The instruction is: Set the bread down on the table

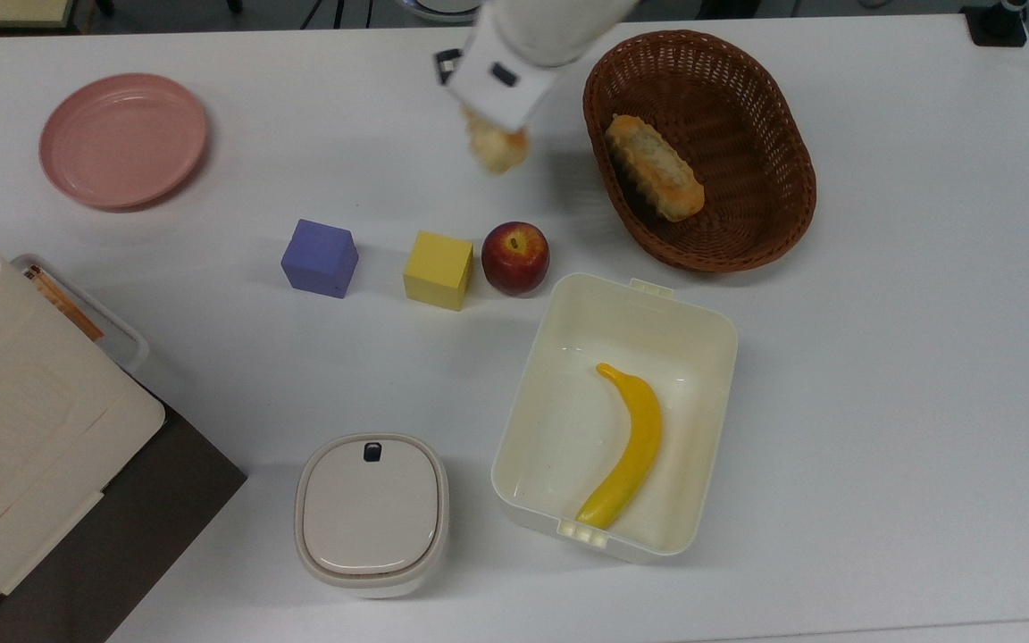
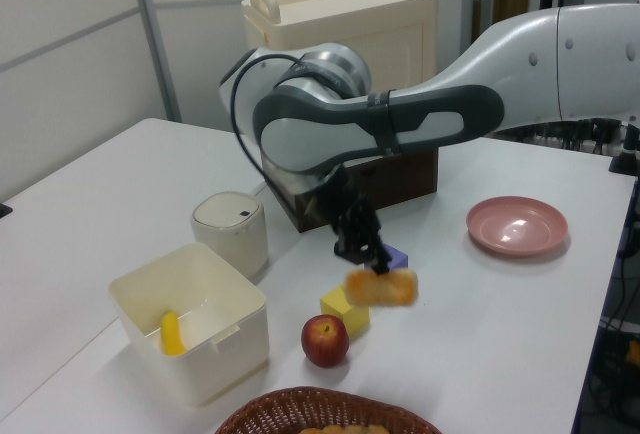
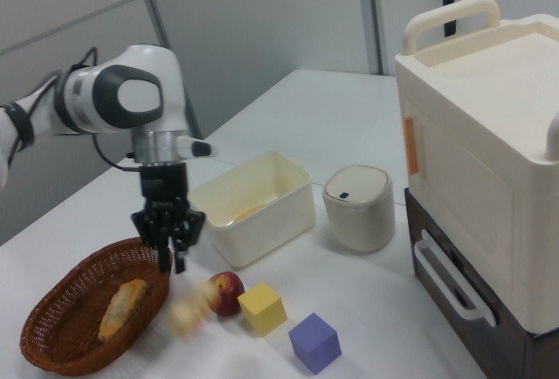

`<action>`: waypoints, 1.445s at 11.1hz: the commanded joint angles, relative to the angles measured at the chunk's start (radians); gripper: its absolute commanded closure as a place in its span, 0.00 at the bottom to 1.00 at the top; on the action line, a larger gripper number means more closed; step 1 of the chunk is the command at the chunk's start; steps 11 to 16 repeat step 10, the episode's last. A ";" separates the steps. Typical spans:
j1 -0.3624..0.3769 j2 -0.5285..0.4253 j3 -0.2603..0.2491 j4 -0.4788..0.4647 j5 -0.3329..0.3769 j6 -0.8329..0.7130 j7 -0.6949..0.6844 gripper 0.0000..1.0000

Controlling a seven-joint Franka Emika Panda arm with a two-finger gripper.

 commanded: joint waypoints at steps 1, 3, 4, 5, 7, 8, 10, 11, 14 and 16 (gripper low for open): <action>0.000 -0.019 -0.119 0.009 -0.060 0.003 -0.086 0.00; -0.044 -0.018 -0.162 0.027 -0.051 0.059 -0.129 0.00; -0.068 -0.024 -0.162 0.029 -0.046 0.114 -0.125 0.00; -0.083 -0.026 -0.167 0.034 -0.032 0.167 -0.117 0.00; -0.109 -0.026 -0.178 0.057 -0.032 0.237 -0.116 0.00; -0.123 -0.032 -0.179 0.057 -0.031 0.289 -0.116 0.00; -0.150 -0.045 -0.181 0.055 0.009 0.346 -0.114 0.00; -0.150 -0.045 -0.181 0.055 0.009 0.346 -0.114 0.00; -0.150 -0.045 -0.181 0.055 0.009 0.346 -0.114 0.00; -0.150 -0.045 -0.181 0.055 0.009 0.346 -0.114 0.00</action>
